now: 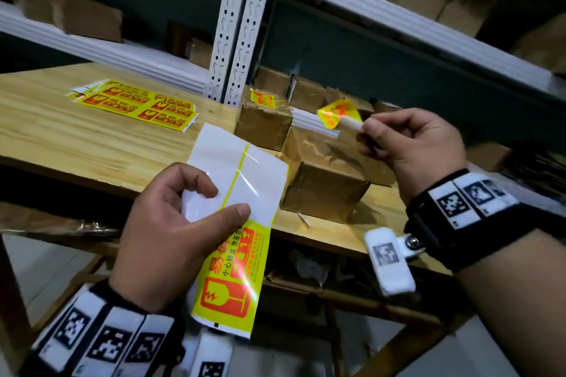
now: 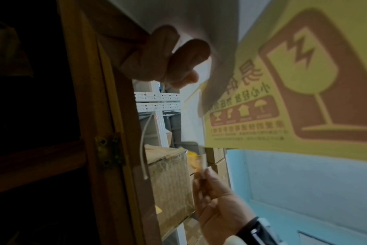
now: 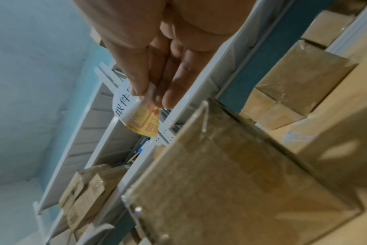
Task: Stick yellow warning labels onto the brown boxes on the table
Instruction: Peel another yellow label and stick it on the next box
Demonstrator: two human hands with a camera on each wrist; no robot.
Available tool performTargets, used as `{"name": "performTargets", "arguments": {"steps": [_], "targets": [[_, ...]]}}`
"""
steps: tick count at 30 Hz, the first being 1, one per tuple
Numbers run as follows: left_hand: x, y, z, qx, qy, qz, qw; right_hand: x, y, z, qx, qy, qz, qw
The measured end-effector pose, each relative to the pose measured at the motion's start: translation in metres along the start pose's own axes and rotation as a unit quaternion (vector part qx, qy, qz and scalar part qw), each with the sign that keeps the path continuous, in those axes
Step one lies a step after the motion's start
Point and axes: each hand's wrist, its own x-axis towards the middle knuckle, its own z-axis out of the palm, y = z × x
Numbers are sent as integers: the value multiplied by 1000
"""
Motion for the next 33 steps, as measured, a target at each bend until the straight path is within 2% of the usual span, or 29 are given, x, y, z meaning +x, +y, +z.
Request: {"name": "performTargets", "arguments": {"steps": [4, 8, 11, 16, 22, 25, 27, 30, 33], "targets": [[4, 1, 4, -13, 3, 5, 1000, -3, 14, 1, -98, -13, 13, 995], [8, -3, 4, -18, 17, 1, 1000, -6, 18, 2, -188, -24, -31, 981], [10, -5, 4, -22, 20, -1, 1000, -9, 19, 0, -263, -62, -54, 961], [11, -7, 8, -27, 9, -9, 1000, -15, 14, -2, -323, -91, -83, 938], [9, -7, 8, -38, 10, -10, 999, -22, 9, -7, -386, -196, -172, 885], [9, -6, 8, -31, 9, -13, 999, -18, 6, -11, -434, -246, -192, 845], [10, -7, 7, -25, 8, -14, 1000, -17, 3, -12, -449, -287, -159, 831], [10, -9, 6, -32, 6, -14, 999, -17, -5, -13, -440, -332, -70, 831], [9, -9, 7, -37, 0, -19, 999, -9, -19, -12, -453, -364, -60, 812]]}}
